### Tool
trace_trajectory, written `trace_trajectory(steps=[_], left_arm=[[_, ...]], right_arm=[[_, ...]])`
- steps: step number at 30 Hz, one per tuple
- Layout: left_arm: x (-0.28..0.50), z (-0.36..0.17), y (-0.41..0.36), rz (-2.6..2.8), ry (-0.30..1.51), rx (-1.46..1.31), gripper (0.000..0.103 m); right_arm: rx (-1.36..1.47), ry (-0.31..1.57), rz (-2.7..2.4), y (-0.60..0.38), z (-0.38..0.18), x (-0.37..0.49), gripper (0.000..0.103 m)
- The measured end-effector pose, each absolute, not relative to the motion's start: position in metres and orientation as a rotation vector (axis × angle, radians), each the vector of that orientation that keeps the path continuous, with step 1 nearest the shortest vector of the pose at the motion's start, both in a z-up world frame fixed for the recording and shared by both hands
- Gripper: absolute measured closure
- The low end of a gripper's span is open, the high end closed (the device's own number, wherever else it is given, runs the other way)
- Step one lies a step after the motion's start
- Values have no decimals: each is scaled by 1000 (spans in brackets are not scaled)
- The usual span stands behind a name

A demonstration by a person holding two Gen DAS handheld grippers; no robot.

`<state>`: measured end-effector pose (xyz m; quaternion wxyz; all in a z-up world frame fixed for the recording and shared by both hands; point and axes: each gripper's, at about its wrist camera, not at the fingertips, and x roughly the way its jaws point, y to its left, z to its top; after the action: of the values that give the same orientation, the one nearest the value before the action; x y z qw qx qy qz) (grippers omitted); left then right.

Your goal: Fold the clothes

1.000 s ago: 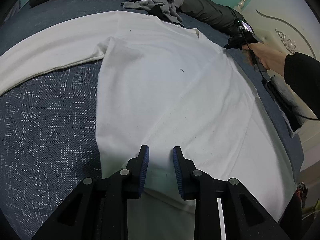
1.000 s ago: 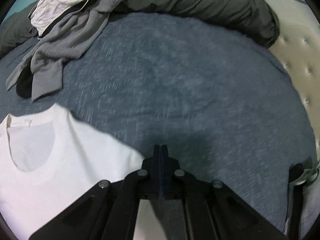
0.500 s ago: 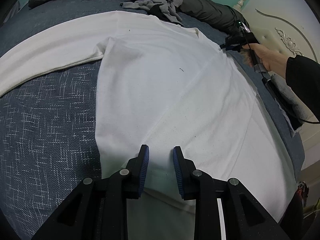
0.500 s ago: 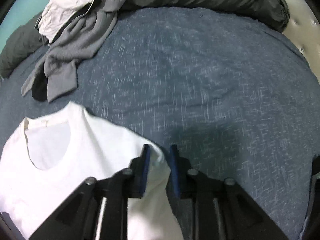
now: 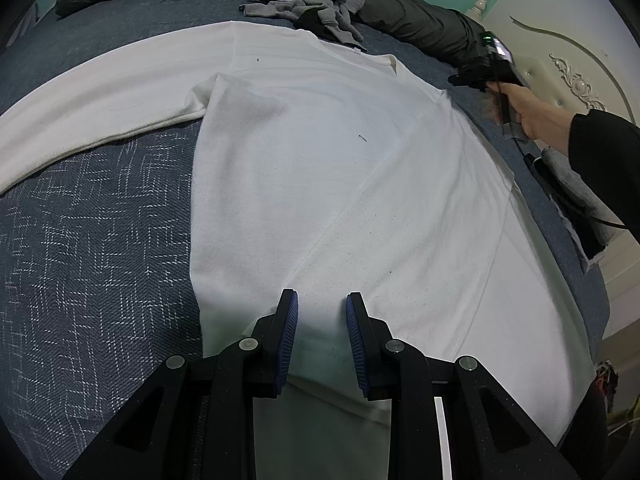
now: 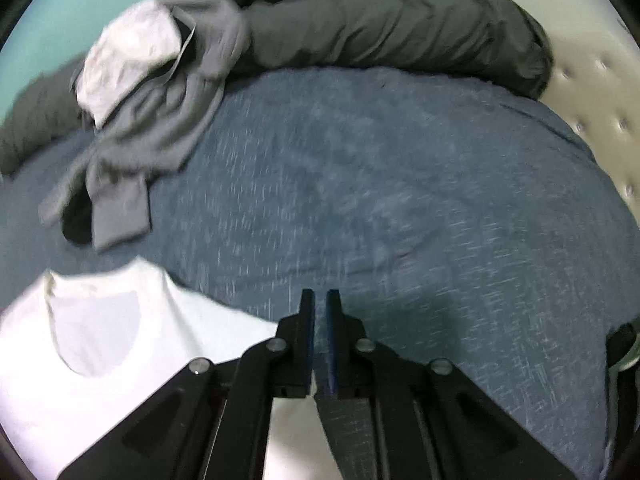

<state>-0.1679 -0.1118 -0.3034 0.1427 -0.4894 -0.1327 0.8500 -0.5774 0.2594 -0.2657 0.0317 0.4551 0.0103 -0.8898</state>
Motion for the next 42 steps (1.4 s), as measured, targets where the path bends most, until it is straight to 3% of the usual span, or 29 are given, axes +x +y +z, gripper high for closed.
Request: trace_trajectory(steps=[7,18,22,32,35,37,39,42], left_arm=[[-167,-302,-111,2451,-381,-1419,75],[-173,-304,-108,2439,-387,-1429,75],[-175,-305,-109,2430,-403,-1428,75],[-170,-301,-113,2443,-447,-1405,73],[-161,-295,-121,2459,-480,-1395,67],[-154,-288,-130,2485,-507,-1380,53],[-144,-282,-140,2516,-533,-1363,46],[-127,-273,-159,2562,-589,-1333,42]], right_arm=[[1404,-32,-2623,269,-261,-547,97],[1518,66,-2624,250,-301,-565,97],[1405,-53,-2671,261,-281,-551,97],[1238,-269,-2520,257,-259,-401,97],[1218,-342,-2465,247,-261,-356,97],[1184,-375,-2449,242,-261,-318,96],[1163,-426,-2431,240,-263,-288,92],[1164,-541,-2367,238,-270,-248,87]])
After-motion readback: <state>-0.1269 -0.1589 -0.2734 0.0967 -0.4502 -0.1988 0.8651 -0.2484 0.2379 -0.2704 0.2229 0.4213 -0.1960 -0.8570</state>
